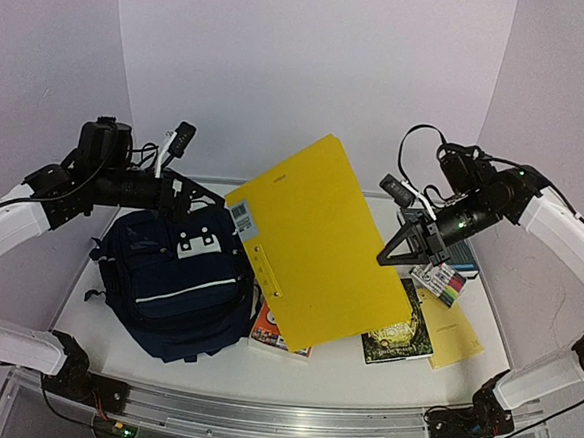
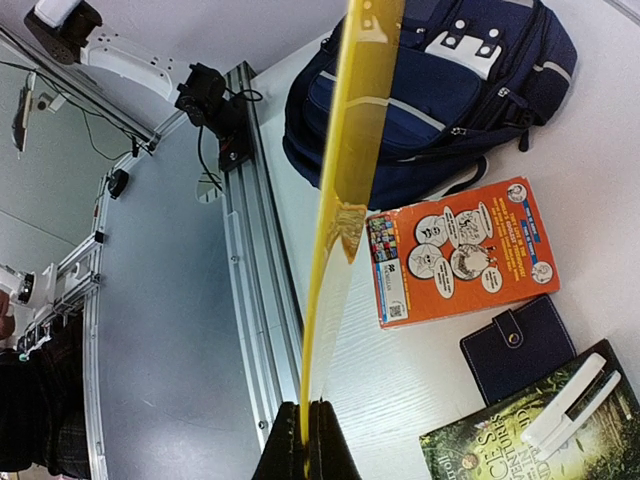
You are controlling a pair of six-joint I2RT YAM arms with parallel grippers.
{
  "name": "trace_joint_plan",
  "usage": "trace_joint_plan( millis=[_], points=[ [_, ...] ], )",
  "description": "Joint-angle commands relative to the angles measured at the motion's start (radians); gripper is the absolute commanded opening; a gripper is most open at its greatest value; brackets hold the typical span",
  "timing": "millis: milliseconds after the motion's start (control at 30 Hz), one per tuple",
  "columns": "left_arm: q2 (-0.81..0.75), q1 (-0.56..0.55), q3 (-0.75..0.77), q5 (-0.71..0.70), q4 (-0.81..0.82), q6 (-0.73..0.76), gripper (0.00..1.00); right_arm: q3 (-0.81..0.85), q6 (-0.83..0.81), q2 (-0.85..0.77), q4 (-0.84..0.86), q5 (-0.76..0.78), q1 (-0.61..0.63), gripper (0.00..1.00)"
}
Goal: Pack the student bag
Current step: Pick up the files from the center of the board.
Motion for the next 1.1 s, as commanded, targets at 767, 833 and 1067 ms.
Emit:
trace_joint_plan(
  millis=[767, 833, 1067],
  points=[
    [0.37, -0.082, 0.284, 0.478, -0.291, 0.317, 0.79, 0.137, -0.113, 0.081, -0.176, 0.083, 0.15, 0.0],
    [0.367, -0.091, 0.275, 0.485, -0.281, 0.318, 0.74, 0.141, -0.114, 0.087, -0.18, 0.086, 0.162, 0.0],
    [0.34, -0.101, 0.226, 0.534, -0.184, 0.273, 0.32, 0.193, -0.105, 0.118, -0.183, 0.085, 0.166, 0.0]
  ],
)
